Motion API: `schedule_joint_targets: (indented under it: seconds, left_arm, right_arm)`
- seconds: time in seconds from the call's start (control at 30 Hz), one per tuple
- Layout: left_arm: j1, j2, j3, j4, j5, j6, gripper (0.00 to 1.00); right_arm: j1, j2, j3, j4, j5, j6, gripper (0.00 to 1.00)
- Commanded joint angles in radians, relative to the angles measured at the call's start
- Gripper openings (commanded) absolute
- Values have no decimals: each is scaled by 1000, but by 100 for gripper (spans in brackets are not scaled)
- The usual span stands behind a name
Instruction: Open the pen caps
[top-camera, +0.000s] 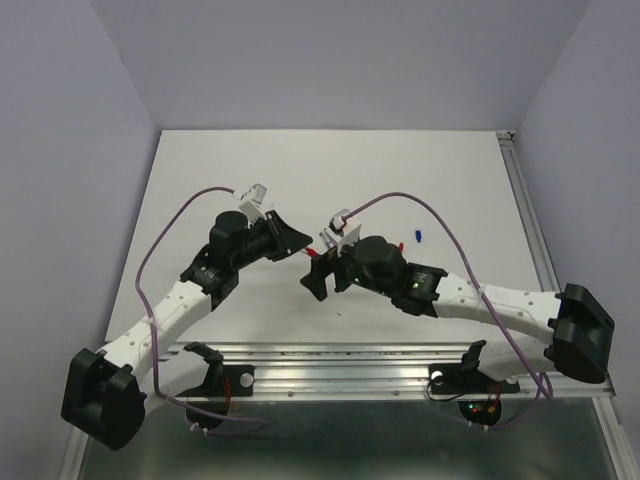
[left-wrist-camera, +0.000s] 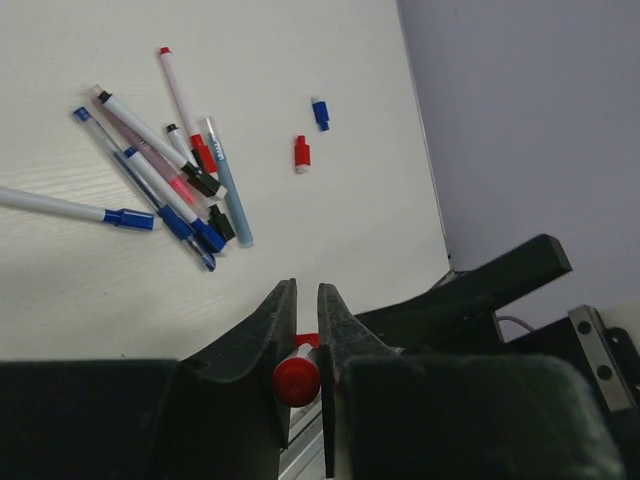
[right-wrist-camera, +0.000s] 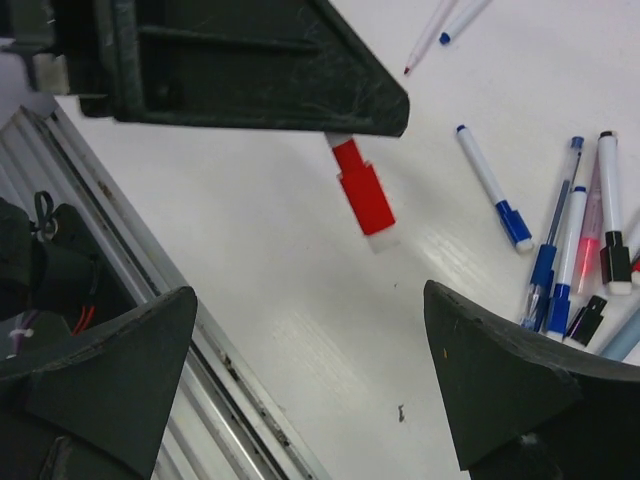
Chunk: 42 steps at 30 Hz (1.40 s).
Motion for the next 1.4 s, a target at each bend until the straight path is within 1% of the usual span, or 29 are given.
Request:
schedule_joint_targets:
  seconds: [0.0, 0.03, 0.17, 0.27, 0.4, 0.5, 0.6, 0.63, 0.7, 0.9, 0.97, 1.2, 1.3, 1.33, 1.37]
  left_arm:
    - [-30, -98, -15, 52, -14, -27, 0]
    - [-33, -107, -17, 41, -18, -29, 0]
    - [-47, -121, -28, 36, -18, -35, 0]
    - [-56, -115, -26, 36, -17, -33, 0]
    - [-59, -98, -21, 36, -31, -32, 0]
    - [-62, -91, -14, 38, -28, -33, 0]
    - [-66, -89, -5, 41, -28, -32, 0]
    - [-66, -91, -3, 41, -28, -33, 0]
    - [-67, -91, 0, 41, -25, -32, 0]
    - [-69, -86, 8, 44, -14, -30, 0]
    - [-70, -83, 14, 42, -6, -29, 0]
    - [-70, -83, 20, 44, 15, -26, 0]
    - [-72, -89, 26, 42, 28, -23, 0]
    - [-72, -91, 29, 38, 29, -21, 0]
    - [-72, -91, 28, 36, 31, -20, 0]
  right_arm:
    - [-8, 55, 122, 37, 28, -103, 100]
    - [-8, 62, 132, 40, 2, -109, 100]
    - [-8, 89, 153, 62, -7, -117, 99]
    - [-8, 95, 166, 71, -16, -132, 94]
    - [-8, 95, 176, 77, -30, -146, 81]
    - [-8, 98, 184, 72, -59, -152, 66]
    - [-8, 105, 187, 69, -98, -155, 64]
    - [-8, 108, 192, 65, -104, -159, 61]
    - [-8, 118, 196, 62, -113, -159, 58]
    - [-8, 128, 196, 92, -174, -192, 52]
    - [-8, 132, 192, 111, -188, -200, 52]
    - [-8, 155, 204, 135, -152, -231, 48]
    - [-9, 168, 213, 138, -124, -251, 42]
    - [-9, 173, 219, 135, -124, -255, 38]
    - [-8, 171, 219, 138, -98, -258, 37]
